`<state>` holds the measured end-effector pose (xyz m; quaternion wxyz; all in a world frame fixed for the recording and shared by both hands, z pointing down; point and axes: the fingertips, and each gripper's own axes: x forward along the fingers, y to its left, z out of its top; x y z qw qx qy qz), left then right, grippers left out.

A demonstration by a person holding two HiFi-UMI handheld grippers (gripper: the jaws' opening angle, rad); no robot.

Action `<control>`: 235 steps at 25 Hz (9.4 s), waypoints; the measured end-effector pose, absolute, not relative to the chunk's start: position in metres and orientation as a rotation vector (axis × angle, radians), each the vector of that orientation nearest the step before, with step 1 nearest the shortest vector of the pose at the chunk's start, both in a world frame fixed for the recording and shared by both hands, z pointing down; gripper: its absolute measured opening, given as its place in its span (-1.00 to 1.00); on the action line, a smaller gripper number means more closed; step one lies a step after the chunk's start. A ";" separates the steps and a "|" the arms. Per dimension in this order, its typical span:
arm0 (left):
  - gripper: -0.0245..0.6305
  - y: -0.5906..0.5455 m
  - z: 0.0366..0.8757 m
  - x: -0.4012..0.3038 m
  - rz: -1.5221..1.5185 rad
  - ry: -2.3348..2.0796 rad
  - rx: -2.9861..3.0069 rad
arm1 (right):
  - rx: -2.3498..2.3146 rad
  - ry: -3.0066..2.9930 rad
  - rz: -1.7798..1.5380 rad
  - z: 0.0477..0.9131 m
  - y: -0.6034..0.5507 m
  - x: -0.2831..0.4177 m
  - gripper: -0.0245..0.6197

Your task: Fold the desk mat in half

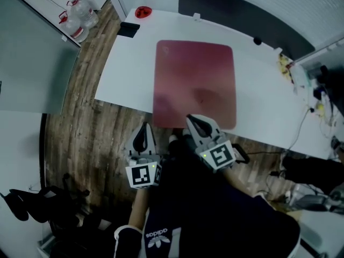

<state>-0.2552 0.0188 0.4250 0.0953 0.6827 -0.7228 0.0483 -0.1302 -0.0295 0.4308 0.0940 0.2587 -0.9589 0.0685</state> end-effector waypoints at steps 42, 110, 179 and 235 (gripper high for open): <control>-0.92 0.039 0.465 -0.305 0.173 -2.109 1.897 | 0.378 -2.578 -0.207 0.521 0.007 -0.233 -0.44; -0.92 0.021 0.477 -0.297 0.115 -1.943 1.964 | 0.596 -2.328 -0.554 0.553 -0.053 -0.228 -0.87; -0.92 -0.184 0.476 -0.190 0.165 -1.892 2.007 | 0.857 -2.375 -0.473 0.500 -0.359 -0.066 -0.87; -0.92 -0.219 0.480 -0.164 0.235 -1.820 2.048 | 1.009 -2.153 -0.078 0.603 -0.445 0.030 -0.39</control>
